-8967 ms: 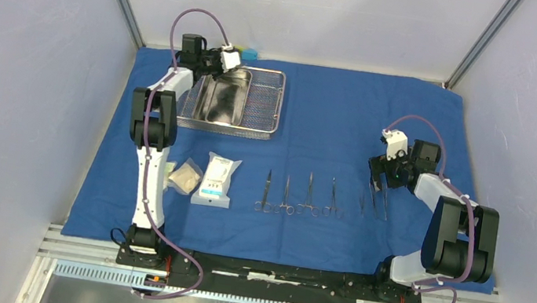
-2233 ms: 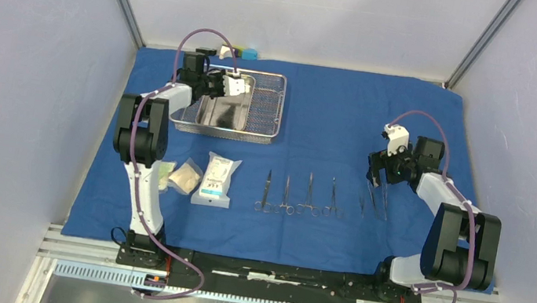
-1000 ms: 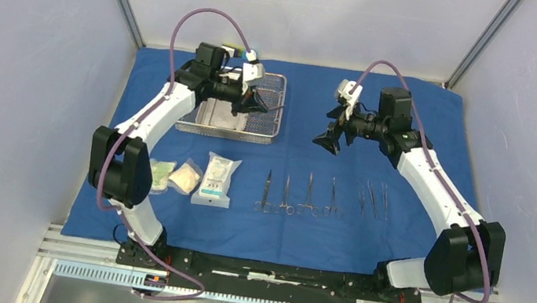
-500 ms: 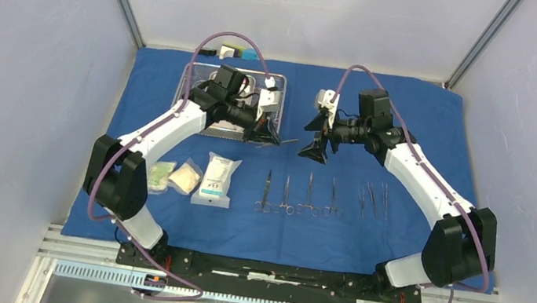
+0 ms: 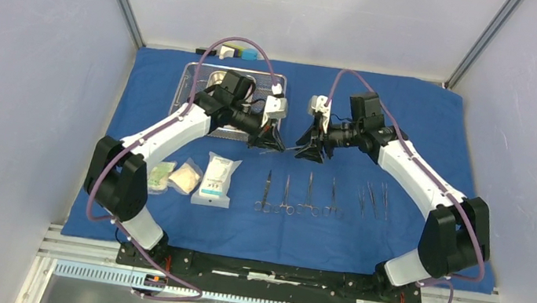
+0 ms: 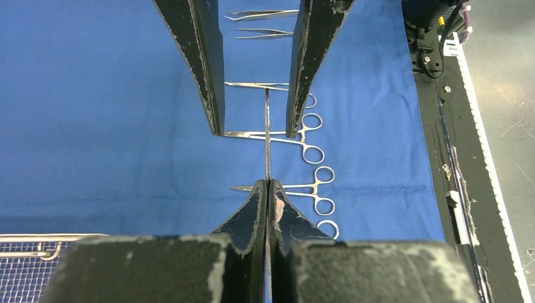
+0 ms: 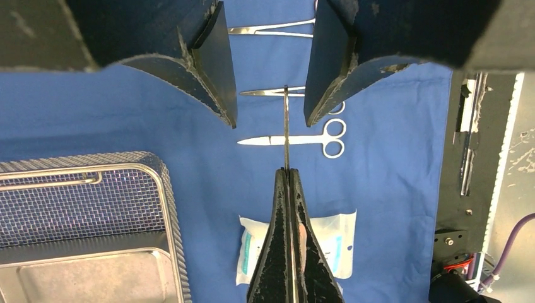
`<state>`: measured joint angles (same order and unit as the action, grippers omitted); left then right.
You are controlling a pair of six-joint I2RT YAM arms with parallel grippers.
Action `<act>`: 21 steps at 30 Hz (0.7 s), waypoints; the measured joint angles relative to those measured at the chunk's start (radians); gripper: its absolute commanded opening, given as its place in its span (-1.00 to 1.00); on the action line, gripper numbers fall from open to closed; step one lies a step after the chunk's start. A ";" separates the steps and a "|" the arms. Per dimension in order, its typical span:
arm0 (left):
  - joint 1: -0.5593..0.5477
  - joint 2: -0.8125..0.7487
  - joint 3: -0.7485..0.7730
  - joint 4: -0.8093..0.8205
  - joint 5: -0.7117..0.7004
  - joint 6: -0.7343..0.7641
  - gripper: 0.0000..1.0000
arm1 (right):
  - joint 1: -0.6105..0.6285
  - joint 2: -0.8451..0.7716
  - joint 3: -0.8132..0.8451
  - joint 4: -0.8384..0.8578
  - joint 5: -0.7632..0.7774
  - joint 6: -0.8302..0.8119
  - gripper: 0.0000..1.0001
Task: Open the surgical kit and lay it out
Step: Place the medical item in the surgical kit.
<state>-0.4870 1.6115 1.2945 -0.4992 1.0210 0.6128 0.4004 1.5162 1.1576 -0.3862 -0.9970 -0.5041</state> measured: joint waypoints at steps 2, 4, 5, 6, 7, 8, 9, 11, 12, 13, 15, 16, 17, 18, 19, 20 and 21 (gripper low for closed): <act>-0.003 0.000 -0.002 0.000 -0.004 0.000 -0.95 | 0.004 0.004 0.000 -0.001 -0.008 0.000 -0.13; -0.006 0.000 -0.002 0.000 -0.010 0.000 -0.95 | 0.006 0.006 0.000 -0.002 -0.018 0.001 -0.18; -0.008 0.000 -0.002 0.000 -0.013 0.000 -0.95 | 0.006 0.007 0.000 -0.002 -0.022 0.001 -0.20; -0.010 0.000 -0.002 0.000 -0.019 0.000 -0.95 | 0.006 0.009 0.000 -0.002 -0.025 0.001 -0.21; -0.011 0.000 -0.002 0.001 -0.022 0.000 -0.95 | 0.006 0.011 0.000 -0.002 -0.028 0.001 -0.23; -0.011 0.000 -0.002 0.002 -0.025 0.000 -0.95 | 0.008 0.015 0.000 -0.002 -0.034 0.002 -0.26; -0.013 0.000 -0.002 0.004 -0.026 0.000 -0.95 | 0.009 0.018 0.000 -0.002 -0.035 0.002 -0.30; -0.014 0.000 -0.002 0.009 -0.028 0.000 -0.95 | 0.010 0.026 0.000 -0.003 -0.038 0.002 -0.41; -0.015 0.000 -0.002 0.010 -0.028 0.000 -0.95 | 0.010 0.031 0.000 -0.003 -0.040 0.002 -0.46; -0.015 0.000 -0.002 0.012 -0.029 0.000 -0.95 | 0.010 0.034 0.000 -0.004 -0.041 0.002 -0.50; -0.015 0.000 -0.003 0.020 -0.029 0.000 -0.95 | 0.010 0.040 0.000 -0.005 -0.042 0.002 -0.52; -0.016 0.000 -0.004 0.023 -0.029 0.000 -0.95 | 0.010 0.041 0.000 -0.005 -0.042 0.003 -0.53; -0.016 0.000 -0.004 0.024 -0.031 0.000 -0.95 | 0.010 0.042 0.000 -0.005 -0.042 0.003 -0.52; -0.016 0.000 -0.004 0.026 -0.032 0.000 -0.95 | 0.010 0.042 0.000 -0.005 -0.042 0.003 -0.51; -0.016 0.000 -0.004 0.027 -0.034 0.000 -0.95 | 0.010 0.042 0.000 -0.005 -0.042 0.003 -0.50; -0.017 0.000 -0.005 0.029 -0.036 0.000 -0.95 | 0.010 0.042 0.000 -0.005 -0.042 0.003 -0.48; -0.017 0.000 -0.005 0.030 -0.038 0.000 -0.95 | 0.010 0.042 0.000 -0.005 -0.042 0.004 -0.47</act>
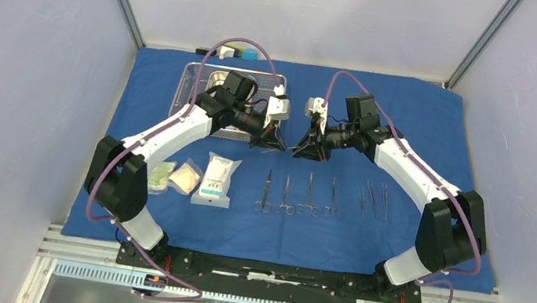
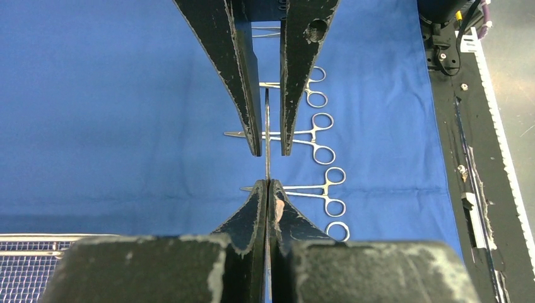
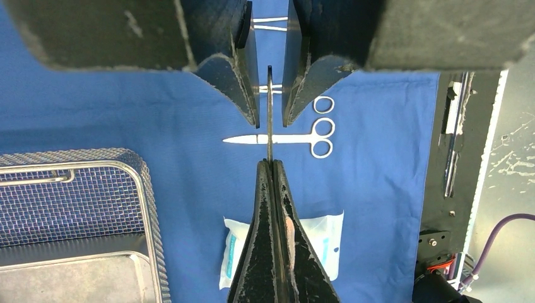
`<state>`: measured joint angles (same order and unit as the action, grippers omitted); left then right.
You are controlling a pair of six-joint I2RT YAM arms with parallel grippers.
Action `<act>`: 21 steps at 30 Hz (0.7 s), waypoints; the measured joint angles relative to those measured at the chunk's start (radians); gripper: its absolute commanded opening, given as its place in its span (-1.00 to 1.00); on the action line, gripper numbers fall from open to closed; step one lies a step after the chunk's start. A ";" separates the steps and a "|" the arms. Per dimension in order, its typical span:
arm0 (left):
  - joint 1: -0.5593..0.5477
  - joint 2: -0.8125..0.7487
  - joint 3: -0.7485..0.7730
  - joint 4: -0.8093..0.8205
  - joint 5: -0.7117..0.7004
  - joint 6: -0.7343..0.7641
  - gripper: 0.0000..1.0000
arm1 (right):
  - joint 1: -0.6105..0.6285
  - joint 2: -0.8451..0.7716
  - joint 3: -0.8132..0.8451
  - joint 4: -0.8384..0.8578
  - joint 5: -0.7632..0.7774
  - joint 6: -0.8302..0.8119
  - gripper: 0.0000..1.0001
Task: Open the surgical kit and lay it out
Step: Place the medical item in the surgical kit.
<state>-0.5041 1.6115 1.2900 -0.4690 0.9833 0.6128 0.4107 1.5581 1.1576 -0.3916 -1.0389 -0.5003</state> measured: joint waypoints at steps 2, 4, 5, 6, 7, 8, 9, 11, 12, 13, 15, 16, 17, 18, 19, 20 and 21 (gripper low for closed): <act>-0.002 0.000 0.000 0.000 -0.006 0.000 -0.95 | 0.000 0.000 0.000 0.000 0.000 0.001 -0.45; -0.002 0.000 -0.001 0.000 -0.010 0.000 -0.95 | 0.000 0.000 0.000 0.000 0.000 0.001 -0.45; -0.002 0.000 -0.001 0.000 -0.013 0.000 -0.95 | 0.000 0.000 0.000 0.000 0.000 0.002 -0.44; -0.003 0.000 -0.002 0.000 -0.014 0.000 -0.95 | 0.000 0.000 0.000 0.000 0.000 0.002 -0.44; -0.002 0.000 -0.002 0.000 -0.014 0.000 -0.95 | 0.000 0.000 0.000 0.000 0.000 0.002 -0.44; -0.002 0.000 -0.003 0.000 -0.015 0.000 -0.95 | 0.000 0.000 0.000 0.000 0.000 0.002 -0.45; -0.002 0.000 -0.004 0.000 -0.015 0.000 -0.95 | 0.000 0.000 0.000 0.000 0.000 0.002 -0.47; -0.003 0.000 -0.005 0.001 -0.016 0.000 -0.95 | 0.000 0.000 0.000 0.000 0.000 0.002 -0.51; -0.003 0.000 -0.006 0.002 -0.017 0.000 -0.95 | 0.000 0.000 0.000 0.000 0.000 0.003 -0.53; -0.004 0.000 -0.006 0.004 -0.018 0.000 -0.95 | 0.000 0.000 0.000 0.000 0.000 0.004 -0.57; -0.006 0.000 -0.008 0.006 -0.022 0.000 -0.95 | 0.000 0.000 0.000 0.001 0.000 0.007 -0.64; -0.008 0.000 -0.008 0.007 -0.024 0.000 -0.95 | 0.000 0.000 0.000 0.002 0.000 0.010 -0.67; -0.009 0.000 -0.008 0.007 -0.026 0.000 -0.95 | 0.000 0.000 0.000 0.002 0.000 0.012 -0.69; -0.010 0.000 -0.008 0.007 -0.029 0.000 -0.95 | 0.000 0.000 0.000 0.002 0.000 0.013 -0.73; -0.011 0.000 -0.008 0.007 -0.031 0.000 -0.95 | 0.000 0.000 0.000 0.002 0.000 0.015 -0.76; -0.013 0.000 -0.008 0.007 -0.032 0.000 -0.95 | 0.000 0.000 0.000 0.002 0.000 0.016 -0.81; -0.013 0.000 -0.008 0.006 -0.032 0.000 -0.95 | 0.000 0.000 0.000 0.002 0.001 0.017 -0.88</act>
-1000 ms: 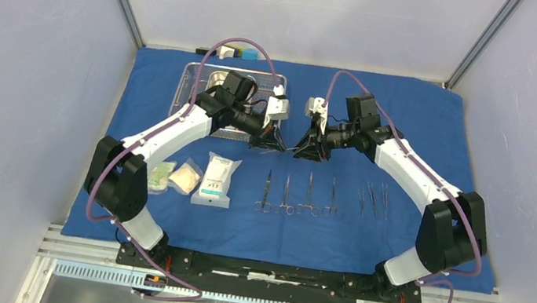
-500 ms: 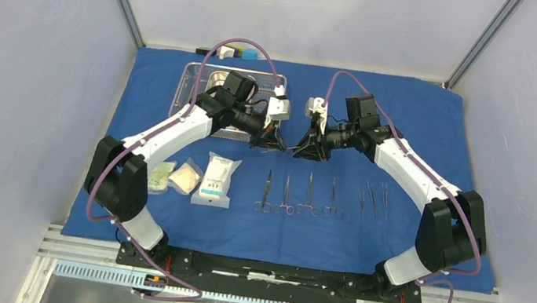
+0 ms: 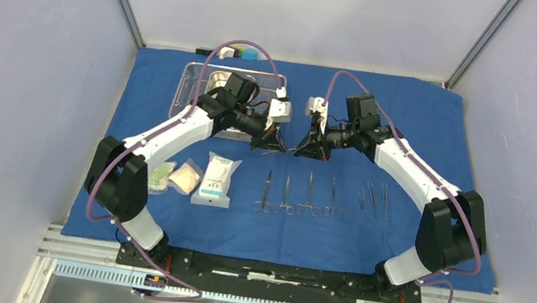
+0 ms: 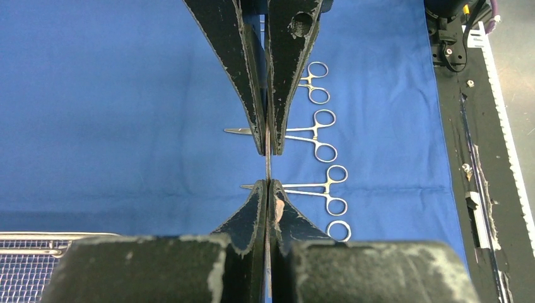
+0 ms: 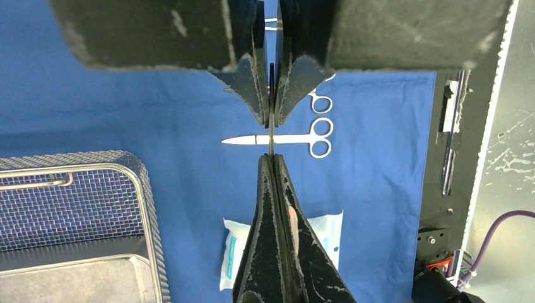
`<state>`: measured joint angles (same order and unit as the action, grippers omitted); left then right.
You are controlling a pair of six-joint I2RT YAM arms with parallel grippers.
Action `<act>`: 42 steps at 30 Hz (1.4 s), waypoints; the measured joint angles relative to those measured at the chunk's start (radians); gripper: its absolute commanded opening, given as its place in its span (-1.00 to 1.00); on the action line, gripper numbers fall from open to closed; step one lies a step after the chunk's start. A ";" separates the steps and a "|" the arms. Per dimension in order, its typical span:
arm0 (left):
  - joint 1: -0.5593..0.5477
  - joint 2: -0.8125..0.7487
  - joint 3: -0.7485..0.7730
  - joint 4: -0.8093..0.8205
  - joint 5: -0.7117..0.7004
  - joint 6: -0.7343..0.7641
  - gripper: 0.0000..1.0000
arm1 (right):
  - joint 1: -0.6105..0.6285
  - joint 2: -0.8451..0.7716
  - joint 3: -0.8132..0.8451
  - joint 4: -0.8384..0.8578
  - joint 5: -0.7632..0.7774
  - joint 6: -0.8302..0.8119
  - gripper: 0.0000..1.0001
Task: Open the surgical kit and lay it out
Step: Place the medical item in the surgical kit.
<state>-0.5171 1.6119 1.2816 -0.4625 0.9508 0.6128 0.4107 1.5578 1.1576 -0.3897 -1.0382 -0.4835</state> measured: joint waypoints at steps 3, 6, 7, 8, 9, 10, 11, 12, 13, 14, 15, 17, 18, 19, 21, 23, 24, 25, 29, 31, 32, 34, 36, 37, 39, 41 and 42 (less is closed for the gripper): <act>-0.001 0.000 0.000 0.000 -0.002 0.000 -0.95 | 0.000 0.000 0.000 0.001 0.002 0.001 -0.99; -0.002 0.002 0.000 0.002 -0.006 -0.001 -0.95 | 0.000 0.000 -0.001 0.006 0.009 0.002 -0.99; -0.002 0.003 0.000 0.004 -0.008 -0.002 -0.88 | 0.000 0.000 -0.002 0.009 0.012 0.004 -0.99; -0.002 0.004 0.000 0.006 -0.009 -0.003 -0.71 | 0.000 -0.001 -0.003 0.012 0.016 0.007 -0.99; -0.002 0.006 0.000 0.010 -0.011 -0.008 -0.55 | 0.000 -0.003 -0.006 0.020 0.023 0.013 -0.99; -0.001 0.009 0.000 0.015 -0.012 -0.015 -0.31 | 0.000 -0.005 -0.011 0.028 0.029 0.018 -0.99; 0.001 0.013 0.000 0.020 -0.015 -0.023 0.00 | 0.000 -0.009 -0.016 0.037 0.035 0.027 -0.99; 0.005 0.016 0.002 0.024 -0.017 -0.028 0.17 | 0.000 -0.013 -0.020 0.046 0.045 0.038 -0.99; 0.010 0.021 0.004 0.024 -0.017 -0.043 0.26 | 0.000 -0.019 -0.026 0.061 0.055 0.054 -0.99; 0.018 0.025 0.010 0.025 -0.015 -0.061 0.36 | 0.000 -0.025 -0.029 0.071 0.062 0.069 -0.99; 0.028 0.029 0.018 0.030 -0.008 -0.081 0.46 | 0.000 -0.029 -0.032 0.083 0.070 0.083 -0.99; 0.063 0.031 0.027 0.071 0.008 -0.152 0.57 | 0.000 -0.040 -0.039 0.123 0.085 0.134 -0.99; 0.083 0.031 0.027 0.106 0.021 -0.200 0.62 | -0.001 -0.046 -0.043 0.142 0.092 0.157 -0.99; 0.109 0.031 0.025 0.159 0.034 -0.266 0.67 | -0.005 -0.056 -0.058 0.181 0.101 0.200 -0.99; 0.166 0.031 0.005 0.314 0.054 -0.424 0.75 | -0.011 -0.078 -0.087 0.242 0.119 0.269 -0.99; 0.218 0.031 -0.024 0.476 0.060 -0.586 0.81 | -0.021 -0.102 -0.115 0.298 0.143 0.346 -0.99; 0.246 0.031 -0.045 0.567 0.063 -0.680 0.83 | -0.028 -0.112 -0.125 0.327 0.158 0.388 -0.99; 0.271 0.031 -0.065 0.657 0.063 -0.773 0.84 | -0.034 -0.120 -0.133 0.354 0.169 0.427 -0.99; 0.322 0.031 -0.148 0.990 0.039 -1.091 0.86 | -0.078 -0.139 -0.150 0.502 0.189 0.646 -0.99; 0.320 0.031 -0.203 1.152 0.005 -1.239 0.86 | -0.102 -0.140 -0.159 0.595 0.194 0.771 -0.99; 0.317 0.031 -0.231 1.219 -0.013 -1.306 0.86 | -0.113 -0.139 -0.166 0.637 0.195 0.830 -0.99; 0.310 0.031 -0.283 1.339 -0.055 -1.421 0.85 | -0.130 -0.137 -0.179 0.724 0.201 0.948 -0.99; 0.300 0.031 -0.322 1.423 -0.090 -1.489 0.85 | -0.135 -0.132 -0.186 0.793 0.204 1.031 -0.99; 0.293 0.031 -0.337 1.454 -0.111 -1.513 0.85 | -0.136 -0.129 -0.193 0.831 0.204 1.073 -0.99; 0.273 0.031 -0.364 1.508 -0.145 -1.550 0.84 | -0.136 -0.122 -0.218 0.922 0.203 1.157 -0.99; 0.245 0.031 -0.387 1.559 -0.174 -1.581 0.82 | -0.135 -0.111 -0.251 1.011 0.202 1.235 -0.99; 0.229 0.032 -0.396 1.582 -0.190 -1.594 0.81 | -0.135 -0.105 -0.264 1.047 0.201 1.267 -0.99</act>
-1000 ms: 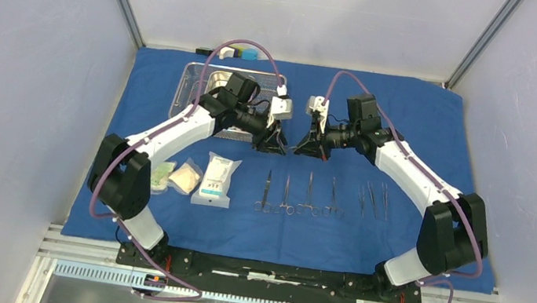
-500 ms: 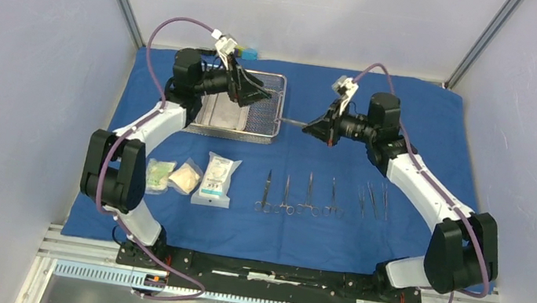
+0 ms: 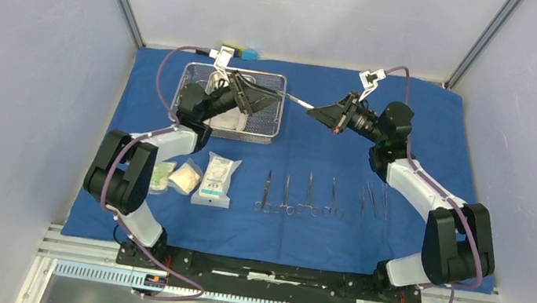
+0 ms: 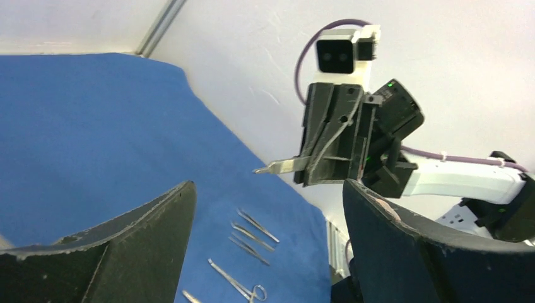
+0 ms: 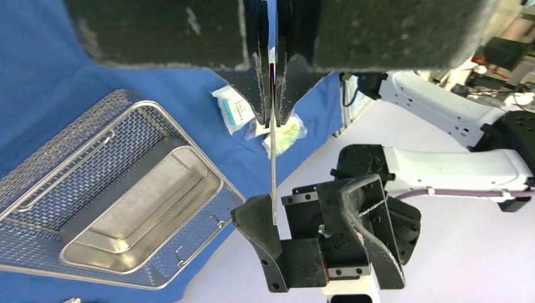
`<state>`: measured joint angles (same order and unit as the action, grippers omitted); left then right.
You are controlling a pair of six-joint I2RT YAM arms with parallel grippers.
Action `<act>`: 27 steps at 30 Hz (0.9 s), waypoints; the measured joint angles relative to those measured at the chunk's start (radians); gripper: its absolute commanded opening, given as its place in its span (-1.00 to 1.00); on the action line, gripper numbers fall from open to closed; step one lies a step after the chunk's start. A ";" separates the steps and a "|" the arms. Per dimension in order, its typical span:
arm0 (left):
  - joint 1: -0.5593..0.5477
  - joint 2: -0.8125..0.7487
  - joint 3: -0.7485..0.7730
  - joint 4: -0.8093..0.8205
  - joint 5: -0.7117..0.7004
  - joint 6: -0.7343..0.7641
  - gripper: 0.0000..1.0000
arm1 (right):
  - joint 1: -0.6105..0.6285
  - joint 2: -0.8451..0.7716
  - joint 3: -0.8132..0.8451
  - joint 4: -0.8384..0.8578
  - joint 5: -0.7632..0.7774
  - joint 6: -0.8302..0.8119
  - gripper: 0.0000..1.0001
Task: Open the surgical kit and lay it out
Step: Place the medical item in the surgical kit.
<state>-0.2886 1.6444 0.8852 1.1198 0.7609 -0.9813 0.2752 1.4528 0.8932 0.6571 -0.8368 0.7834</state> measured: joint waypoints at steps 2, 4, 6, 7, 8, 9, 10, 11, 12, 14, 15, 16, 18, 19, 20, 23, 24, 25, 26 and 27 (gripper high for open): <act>-0.026 0.008 -0.007 0.040 -0.021 -0.021 0.78 | 0.000 0.011 -0.023 0.057 0.000 0.053 -0.99; -0.050 0.024 -0.008 0.072 -0.042 -0.039 0.71 | 0.000 0.019 -0.030 0.093 0.000 0.087 -0.99; -0.072 0.043 -0.008 0.100 -0.063 -0.055 0.59 | 0.000 0.022 -0.039 0.143 0.000 0.124 -0.99; -0.080 0.054 -0.007 0.112 -0.076 -0.064 0.52 | 0.000 0.022 -0.041 0.160 0.000 0.137 -0.99; -0.087 0.065 -0.007 0.121 -0.085 -0.076 0.45 | 0.000 0.022 -0.041 0.175 0.000 0.147 -0.99; -0.092 0.078 -0.007 0.132 -0.097 -0.088 0.35 | 0.000 0.022 -0.042 0.193 0.000 0.157 -0.99; -0.095 0.088 -0.007 0.142 -0.106 -0.096 0.26 | 0.000 0.022 -0.043 0.209 0.000 0.164 -0.99; -0.096 0.099 -0.006 0.154 -0.112 -0.108 0.21 | 0.001 0.022 -0.047 0.225 -0.001 0.171 -0.99; -0.097 0.112 -0.004 0.166 -0.121 -0.123 0.19 | 0.002 0.022 -0.050 0.238 0.000 0.179 -0.99; -0.097 0.130 0.004 0.182 -0.132 -0.143 0.21 | 0.002 0.022 -0.060 0.253 0.000 0.186 -0.99; -0.097 0.133 0.006 0.185 -0.132 -0.147 0.26 | 0.003 0.022 -0.065 0.259 0.000 0.188 -0.99; -0.097 0.133 0.007 0.193 -0.132 -0.150 0.29 | 0.003 0.022 -0.071 0.263 0.000 0.190 -0.99; -0.101 0.133 0.012 0.205 -0.132 -0.154 0.33 | 0.003 0.022 -0.078 0.270 0.001 0.192 -0.99; -0.105 0.133 0.012 0.208 -0.132 -0.154 0.33 | 0.003 0.022 -0.079 0.276 0.001 0.193 -0.99; -0.107 0.133 0.012 0.208 -0.131 -0.155 0.34 | 0.003 0.022 -0.079 0.282 0.001 0.193 -0.99; -0.113 0.133 0.013 0.224 -0.130 -0.155 0.34 | 0.003 0.022 -0.079 0.293 0.004 0.195 -0.99; -0.113 0.133 0.015 0.229 -0.130 -0.155 0.33 | 0.003 0.022 -0.079 0.293 0.004 0.196 -0.99; -0.113 0.133 0.018 0.233 -0.129 -0.156 0.32 | 0.003 0.022 -0.079 0.293 0.004 0.196 -0.99; -0.113 0.133 0.021 0.241 -0.127 -0.156 0.32 | 0.003 0.022 -0.080 0.293 0.004 0.197 -0.99; -0.113 0.133 0.023 0.246 -0.127 -0.156 0.32 | 0.003 0.022 -0.082 0.293 0.003 0.198 -0.99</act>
<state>-0.4019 1.7775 0.9081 1.3655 0.6342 -1.1370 0.2779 1.4750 0.8112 0.9504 -0.8333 0.9817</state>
